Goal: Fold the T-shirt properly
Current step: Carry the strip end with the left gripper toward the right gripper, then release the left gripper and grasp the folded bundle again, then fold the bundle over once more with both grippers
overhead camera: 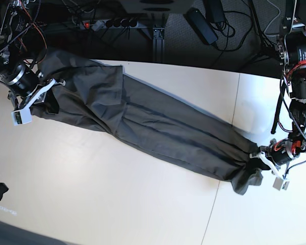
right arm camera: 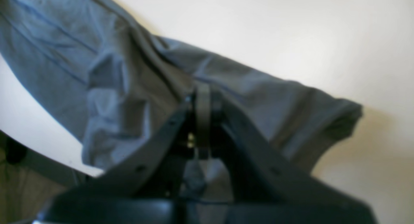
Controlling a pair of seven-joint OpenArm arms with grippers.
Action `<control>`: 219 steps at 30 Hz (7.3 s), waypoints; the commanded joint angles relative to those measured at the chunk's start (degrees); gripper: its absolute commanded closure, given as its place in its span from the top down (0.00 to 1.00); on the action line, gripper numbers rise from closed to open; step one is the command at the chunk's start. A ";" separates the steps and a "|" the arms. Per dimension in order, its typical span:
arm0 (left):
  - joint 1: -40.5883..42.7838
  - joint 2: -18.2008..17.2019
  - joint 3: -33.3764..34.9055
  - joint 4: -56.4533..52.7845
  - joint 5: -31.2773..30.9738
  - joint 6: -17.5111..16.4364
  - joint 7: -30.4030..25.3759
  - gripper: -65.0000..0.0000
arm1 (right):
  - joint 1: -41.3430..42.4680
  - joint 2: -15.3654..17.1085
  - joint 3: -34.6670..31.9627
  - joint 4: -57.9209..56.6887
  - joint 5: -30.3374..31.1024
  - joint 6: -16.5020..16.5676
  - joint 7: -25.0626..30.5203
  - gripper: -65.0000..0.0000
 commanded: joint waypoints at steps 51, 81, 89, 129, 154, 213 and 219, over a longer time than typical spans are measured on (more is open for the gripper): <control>13.03 20.57 26.60 37.68 8.72 5.57 1.42 0.60 | -11.72 0.76 27.19 -2.67 13.86 3.80 -6.58 0.63; 13.05 19.93 26.14 37.68 8.70 5.38 2.93 0.60 | -4.13 -12.98 16.74 -15.17 16.65 4.07 -6.78 0.67; 13.05 19.93 26.14 37.68 8.72 5.35 3.34 0.60 | 0.61 -14.12 16.74 -15.19 15.54 4.04 -6.05 0.41; 20.17 14.73 20.72 23.93 6.73 4.90 4.17 0.60 | 10.91 6.62 -5.64 3.02 6.08 4.02 -8.11 0.00; 20.48 19.32 35.93 17.90 9.35 4.96 0.31 0.60 | 10.12 -3.06 -28.35 8.09 -8.85 4.04 -4.66 0.00; 18.16 18.62 42.69 29.83 24.00 -0.32 -9.99 0.01 | 33.51 1.38 -25.86 -28.04 -7.56 3.85 -1.27 0.00; 11.72 13.60 42.71 23.63 24.11 -0.32 -12.20 0.01 | 24.92 6.78 -25.83 -23.19 0.72 3.82 -4.11 0.00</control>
